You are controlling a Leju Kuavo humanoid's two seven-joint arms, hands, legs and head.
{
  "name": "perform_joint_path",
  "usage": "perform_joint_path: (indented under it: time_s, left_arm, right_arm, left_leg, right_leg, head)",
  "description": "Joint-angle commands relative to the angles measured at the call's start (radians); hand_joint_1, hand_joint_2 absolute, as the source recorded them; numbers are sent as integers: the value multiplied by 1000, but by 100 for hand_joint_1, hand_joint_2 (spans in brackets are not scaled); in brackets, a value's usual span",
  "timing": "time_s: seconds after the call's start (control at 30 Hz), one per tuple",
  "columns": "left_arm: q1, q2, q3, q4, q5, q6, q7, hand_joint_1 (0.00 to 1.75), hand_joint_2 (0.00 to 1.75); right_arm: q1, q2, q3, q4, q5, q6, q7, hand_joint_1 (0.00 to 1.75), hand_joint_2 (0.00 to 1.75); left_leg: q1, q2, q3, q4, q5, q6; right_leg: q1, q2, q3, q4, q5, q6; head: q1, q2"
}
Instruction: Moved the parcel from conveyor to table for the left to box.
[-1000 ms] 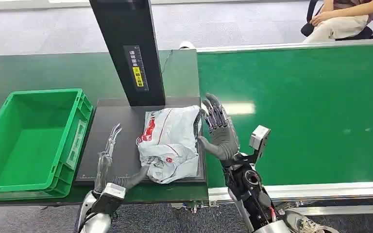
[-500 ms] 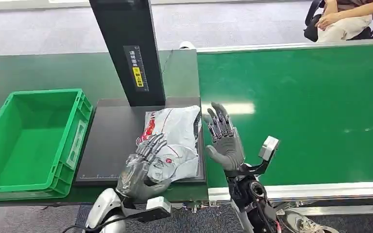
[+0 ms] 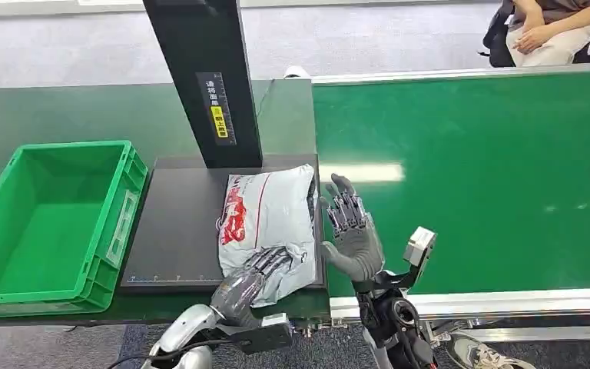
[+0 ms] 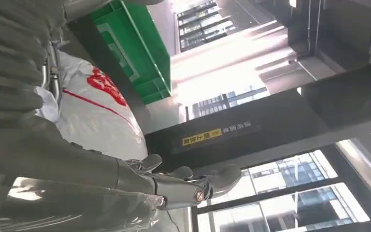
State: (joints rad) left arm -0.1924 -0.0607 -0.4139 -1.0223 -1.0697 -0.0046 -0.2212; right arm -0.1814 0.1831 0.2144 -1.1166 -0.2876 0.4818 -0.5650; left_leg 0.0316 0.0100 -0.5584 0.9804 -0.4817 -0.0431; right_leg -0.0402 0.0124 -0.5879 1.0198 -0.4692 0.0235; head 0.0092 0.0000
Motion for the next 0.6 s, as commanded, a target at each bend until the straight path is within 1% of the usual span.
perform_joint_path:
  time_s: [0.03,0.13,0.17,0.2,0.23,0.3,0.37,0.53,0.57,0.6]
  left_arm:
    - [-6,0,-16,106,-5,-19,12,129,175]
    - [-6,0,-16,106,-5,-19,12,129,175]
    - [-3,0,-13,101,-5,-19,11,159,175]
    - [2,2,-11,91,-2,-13,-4,171,175]
    - [5,3,-10,84,0,-7,-13,175,175]
    - [11,5,-8,63,0,20,-38,175,175]
    - [17,-1,10,24,-6,118,-59,175,175]
    - [17,-3,18,0,-3,126,-56,175,175]
    - [21,-6,33,-16,3,165,-60,175,175]
    - [24,-11,47,-30,14,202,-67,175,175]
  right_arm:
    - [4,4,-43,-5,4,0,8,0,175]
    - [4,4,-43,-5,4,0,8,0,175]
    - [6,4,-44,-8,4,-1,9,0,175]
    - [10,5,-49,-13,5,-4,15,0,175]
    - [11,5,-51,-15,5,-4,18,0,175]
    - [16,5,-56,-21,5,-5,24,0,175]
    - [26,4,-63,-37,0,-11,30,0,175]
    - [33,2,-64,-50,-3,-9,33,0,175]
    - [37,2,-66,-57,-4,-10,37,0,175]
    - [39,1,-67,-64,-5,-13,37,0,175]
  left_leg:
    - [0,-1,3,-1,0,2]
    - [0,-1,5,-2,0,3]
    - [0,-1,6,-2,0,2]
    - [0,-1,6,-3,1,3]
    - [0,-1,7,-2,0,2]
    - [0,-1,8,-2,0,3]
    - [0,-1,8,-1,0,2]
    - [1,-2,6,-2,1,4]
    - [0,-1,7,-1,0,3]
    - [0,-1,7,-1,0,3]
  right_leg:
    - [1,-1,3,-1,0,-2]
    - [1,-1,5,-2,1,-3]
    - [1,-1,6,-2,1,-3]
    - [1,-1,7,-3,1,-4]
    - [0,-1,7,-2,0,-2]
    - [1,-1,9,-3,1,-3]
    - [0,0,8,-1,0,-2]
    - [2,-3,8,-4,1,-4]
    - [1,-1,7,-1,0,-2]
    - [1,-1,7,-2,0,-3]
  head:
    - [0,0]
    - [0,0]
    - [0,0]
    - [0,0]
    - [0,0]
    - [0,0]
    - [0,0]
    - [0,0]
    - [0,0]
    - [0,0]
